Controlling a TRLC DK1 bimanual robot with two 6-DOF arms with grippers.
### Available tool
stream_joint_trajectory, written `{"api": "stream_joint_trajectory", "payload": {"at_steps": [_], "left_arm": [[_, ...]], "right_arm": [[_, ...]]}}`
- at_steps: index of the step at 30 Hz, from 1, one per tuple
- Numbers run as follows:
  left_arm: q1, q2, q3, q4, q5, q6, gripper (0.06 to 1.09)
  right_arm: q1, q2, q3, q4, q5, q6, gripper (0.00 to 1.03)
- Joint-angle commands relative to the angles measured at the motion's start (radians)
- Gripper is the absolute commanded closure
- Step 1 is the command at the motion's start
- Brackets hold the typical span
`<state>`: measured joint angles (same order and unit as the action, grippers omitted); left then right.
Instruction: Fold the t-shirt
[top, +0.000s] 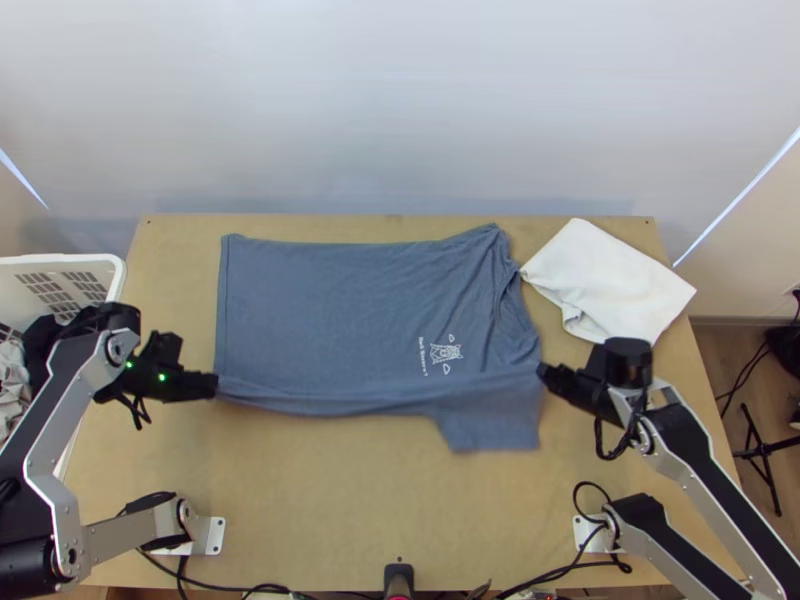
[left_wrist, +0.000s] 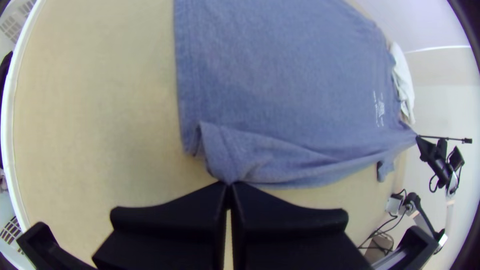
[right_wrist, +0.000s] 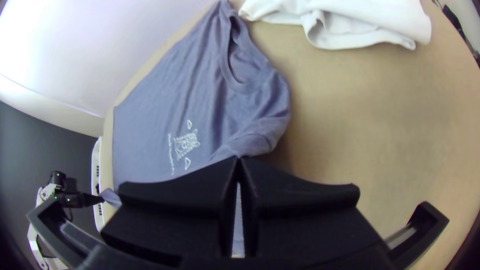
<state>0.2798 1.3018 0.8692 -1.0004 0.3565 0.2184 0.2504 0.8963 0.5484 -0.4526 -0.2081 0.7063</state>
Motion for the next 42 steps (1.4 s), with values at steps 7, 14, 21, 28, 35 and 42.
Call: {"api": "stream_joint_trajectory", "payload": {"at_steps": [7, 14, 21, 28, 35, 42], "left_arm": [[-0.005, -0.038, 0.165, 0.097, 0.047, -0.275, 1.05], [-0.022, 0.047, 0.355, 0.307, 0.044, -0.547, 1.05], [-0.054, 0.083, 0.617, 0.497, -0.096, -0.656, 1.05], [-0.025, 0.002, 0.749, 0.678, -0.163, -0.705, 1.05], [0.009, -0.174, 0.774, 0.813, -0.183, -0.706, 1.05], [0.090, -0.348, 0.872, 0.821, -0.231, -0.717, 1.05]], "right_arm": [[-0.056, 0.007, 0.156, 0.066, 0.019, -0.019, 1.00], [-0.062, 0.201, 0.347, 0.206, 0.022, -0.054, 1.00], [-0.071, 0.366, 0.654, 0.256, 0.041, -0.097, 1.00], [-0.079, 0.359, 0.895, 0.270, 0.038, -0.082, 1.00], [-0.063, 0.168, 0.998, 0.273, 0.019, -0.077, 1.00], [-0.065, -0.014, 1.090, 0.262, -0.007, -0.099, 1.00]]}}
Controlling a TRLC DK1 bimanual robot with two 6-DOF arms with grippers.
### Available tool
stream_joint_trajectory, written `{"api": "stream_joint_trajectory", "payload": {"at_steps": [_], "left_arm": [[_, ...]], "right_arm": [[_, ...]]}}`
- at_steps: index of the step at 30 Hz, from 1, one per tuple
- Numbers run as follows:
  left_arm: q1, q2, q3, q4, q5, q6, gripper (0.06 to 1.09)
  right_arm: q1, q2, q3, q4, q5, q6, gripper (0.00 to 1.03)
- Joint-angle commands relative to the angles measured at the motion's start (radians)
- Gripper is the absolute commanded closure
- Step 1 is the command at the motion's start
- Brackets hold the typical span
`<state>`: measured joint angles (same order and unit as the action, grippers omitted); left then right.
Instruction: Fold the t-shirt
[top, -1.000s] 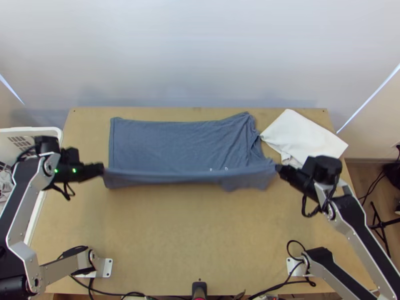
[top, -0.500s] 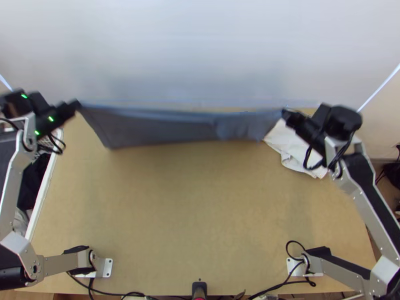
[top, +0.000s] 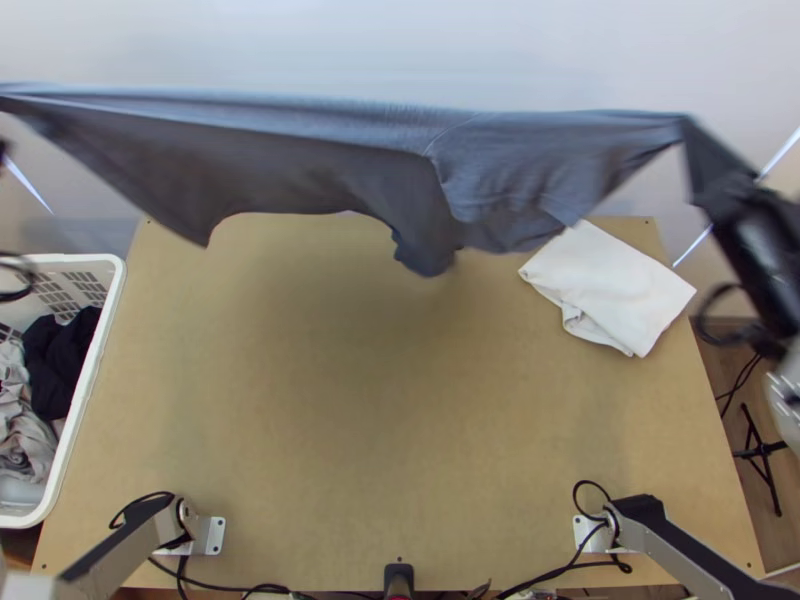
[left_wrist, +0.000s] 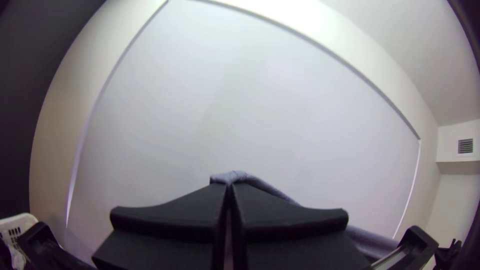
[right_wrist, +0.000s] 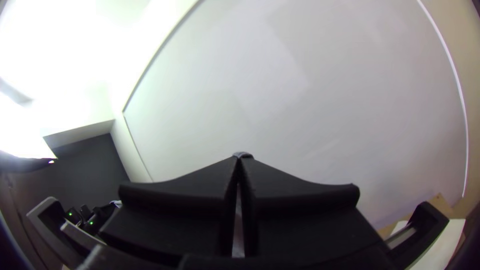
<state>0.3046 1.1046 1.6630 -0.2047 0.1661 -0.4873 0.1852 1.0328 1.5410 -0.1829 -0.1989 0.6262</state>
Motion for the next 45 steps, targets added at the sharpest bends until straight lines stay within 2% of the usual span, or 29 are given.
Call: {"api": "stream_joint_trajectory", "payload": {"at_steps": [1, 10, 14, 18, 23, 27, 31, 34, 45], "left_arm": [[0.077, -0.177, 0.081, 0.018, -0.045, -0.010, 1.05], [0.145, -0.262, 0.067, -0.087, -0.048, -0.036, 1.05], [0.137, -0.282, 0.020, -0.182, -0.023, -0.037, 1.05], [0.131, -0.423, -0.319, -0.202, 0.036, 0.007, 1.05], [0.131, -0.680, -0.813, -0.182, 0.052, 0.061, 1.05], [0.125, -0.778, -1.053, -0.185, 0.065, 0.075, 1.05], [0.111, -0.710, -1.125, -0.124, 0.061, 0.084, 1.05], [0.093, -0.565, -1.166, -0.002, 0.053, 0.085, 1.05], [-0.030, 0.041, -1.016, 0.294, -0.027, 0.081, 1.05]], "right_arm": [[0.000, -0.172, 0.111, -0.020, -0.017, -0.022, 1.00], [0.003, -0.243, 0.195, -0.102, -0.017, -0.028, 1.00], [0.014, -0.246, 0.159, -0.136, -0.019, -0.028, 1.00], [0.057, -0.321, -0.102, -0.141, -0.017, -0.017, 1.00], [0.086, -0.450, -0.552, -0.125, -0.019, 0.070, 1.00], [0.114, -0.502, -0.875, -0.050, -0.016, 0.066, 1.00], [0.119, -0.468, -1.038, 0.033, -0.013, 0.030, 1.00], [0.125, -0.405, -1.088, 0.094, -0.013, 0.018, 1.00], [0.082, -0.017, -1.032, 0.330, -0.013, -0.048, 1.00]]}}
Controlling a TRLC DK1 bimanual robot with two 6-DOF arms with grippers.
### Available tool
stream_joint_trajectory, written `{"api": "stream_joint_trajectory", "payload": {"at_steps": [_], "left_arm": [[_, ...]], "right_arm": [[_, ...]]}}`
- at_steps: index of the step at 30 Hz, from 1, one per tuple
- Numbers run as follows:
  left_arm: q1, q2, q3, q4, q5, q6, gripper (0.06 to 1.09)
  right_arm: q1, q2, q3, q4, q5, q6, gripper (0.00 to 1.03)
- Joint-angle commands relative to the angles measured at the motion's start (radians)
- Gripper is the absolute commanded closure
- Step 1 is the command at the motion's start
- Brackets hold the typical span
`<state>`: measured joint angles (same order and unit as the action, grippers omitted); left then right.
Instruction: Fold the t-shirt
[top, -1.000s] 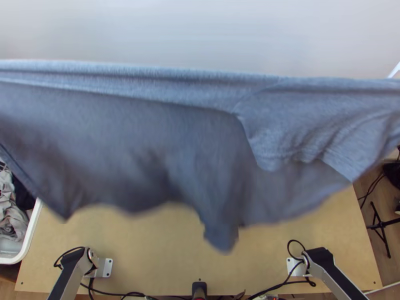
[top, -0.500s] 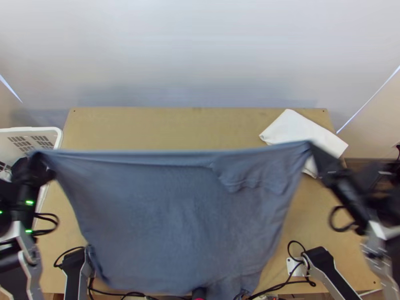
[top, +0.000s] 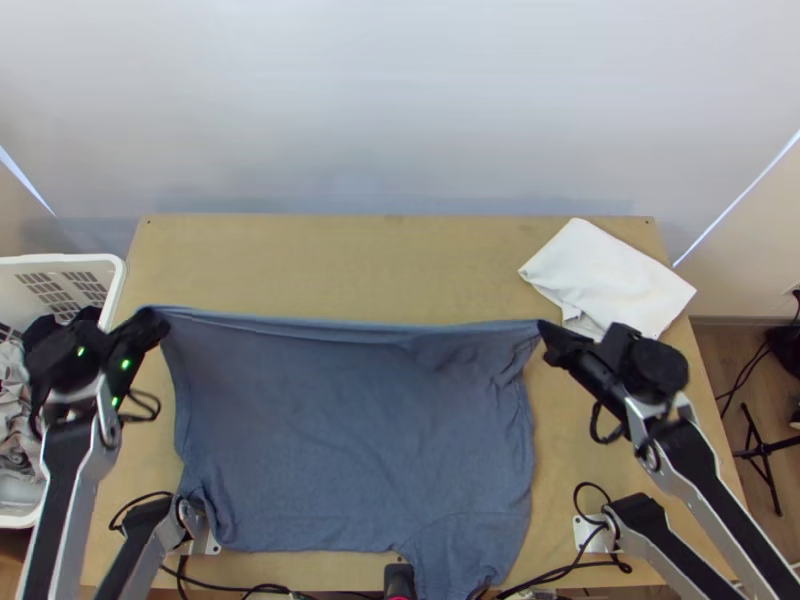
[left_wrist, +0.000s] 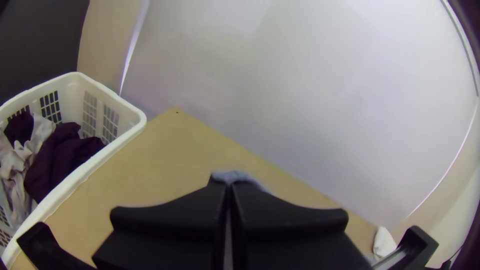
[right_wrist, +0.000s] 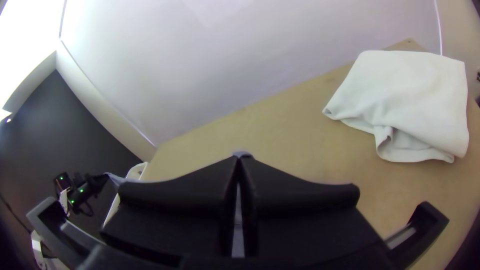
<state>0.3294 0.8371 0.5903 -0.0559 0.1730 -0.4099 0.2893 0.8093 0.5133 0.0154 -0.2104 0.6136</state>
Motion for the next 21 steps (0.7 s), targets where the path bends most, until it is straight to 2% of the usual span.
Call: {"api": "stream_joint_trajectory", "payload": {"at_steps": [1, 5, 13, 21], "left_arm": [[-0.056, 0.361, 0.083, 0.154, -0.033, 0.003, 1.05], [-0.066, 0.563, 0.215, 0.169, -0.036, 0.005, 1.05], [-0.096, 0.879, 0.477, 0.168, -0.056, 0.036, 1.05], [-0.121, 1.090, 0.664, 0.153, -0.075, 0.060, 1.05]], "right_arm": [[-0.032, 0.240, 0.005, 0.159, -0.001, -0.037, 1.00], [-0.075, 0.410, 0.083, 0.225, -0.003, -0.038, 1.00], [-0.168, 0.742, 0.338, 0.235, -0.003, -0.038, 1.00], [-0.173, 0.958, 0.516, 0.235, -0.003, -0.046, 1.00]]}}
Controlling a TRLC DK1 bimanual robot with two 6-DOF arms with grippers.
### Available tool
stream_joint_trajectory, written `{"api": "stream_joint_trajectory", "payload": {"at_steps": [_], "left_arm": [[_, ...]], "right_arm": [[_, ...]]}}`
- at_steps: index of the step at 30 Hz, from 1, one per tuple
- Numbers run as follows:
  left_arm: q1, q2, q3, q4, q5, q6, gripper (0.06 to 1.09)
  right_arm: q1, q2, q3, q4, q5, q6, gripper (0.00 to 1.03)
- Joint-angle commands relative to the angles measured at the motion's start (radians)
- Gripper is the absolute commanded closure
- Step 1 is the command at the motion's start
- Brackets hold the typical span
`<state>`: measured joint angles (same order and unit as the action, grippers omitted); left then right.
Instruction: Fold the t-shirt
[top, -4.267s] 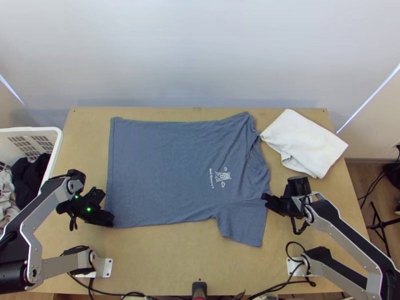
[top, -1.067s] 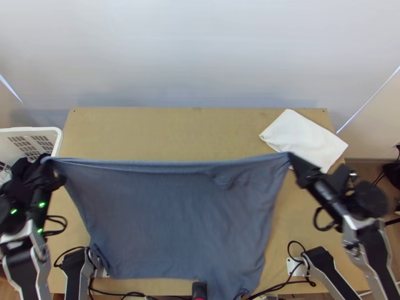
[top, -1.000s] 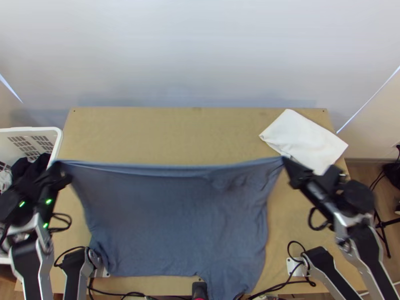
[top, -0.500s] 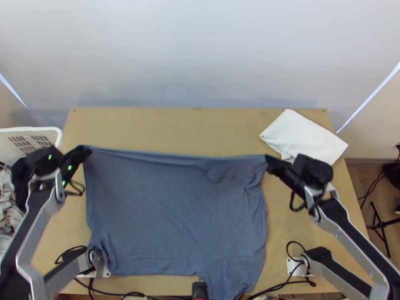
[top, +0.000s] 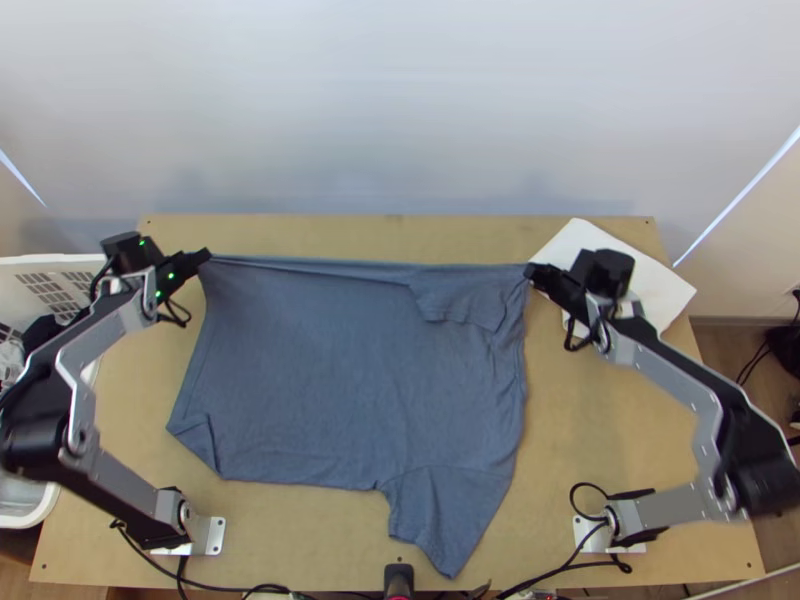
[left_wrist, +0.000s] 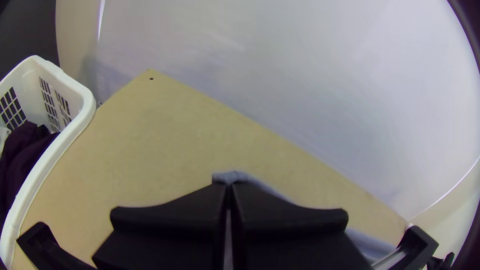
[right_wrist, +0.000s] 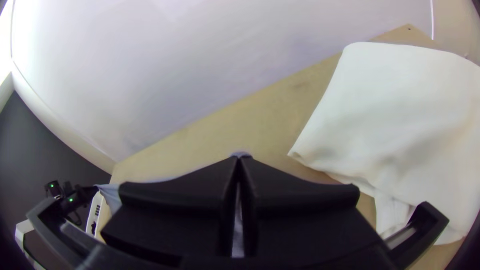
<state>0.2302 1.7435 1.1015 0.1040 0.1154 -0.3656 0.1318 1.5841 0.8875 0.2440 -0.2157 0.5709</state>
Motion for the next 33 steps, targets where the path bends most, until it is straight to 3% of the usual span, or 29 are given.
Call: {"api": "stream_joint_trajectory", "payload": {"at_steps": [1, 6, 12, 22, 27, 33], "left_arm": [[-0.022, 0.202, 0.166, -0.009, -0.019, 0.019, 1.05], [-0.026, 0.217, 0.196, -0.010, -0.022, 0.019, 1.05], [-0.045, 0.079, 0.304, -0.007, -0.049, -0.024, 1.05], [-0.078, -0.315, 0.485, 0.059, -0.160, -0.047, 1.05], [-0.138, -0.547, 0.445, -0.007, -0.229, -0.013, 1.05], [-0.267, -0.828, 0.255, -0.055, -0.281, 0.099, 1.05]], "right_arm": [[-0.014, 0.197, 0.154, 0.006, 0.004, -0.003, 1.00], [-0.012, 0.217, 0.195, 0.008, 0.006, -0.003, 1.00], [-0.034, 0.152, 0.323, 0.014, 0.061, -0.002, 1.00], [-0.063, -0.159, 0.689, -0.043, 0.096, 0.009, 1.00], [-0.127, -0.400, 0.705, -0.115, 0.019, 0.003, 1.00], [-0.158, -0.684, 0.616, -0.278, -0.016, -0.218, 1.00]]}}
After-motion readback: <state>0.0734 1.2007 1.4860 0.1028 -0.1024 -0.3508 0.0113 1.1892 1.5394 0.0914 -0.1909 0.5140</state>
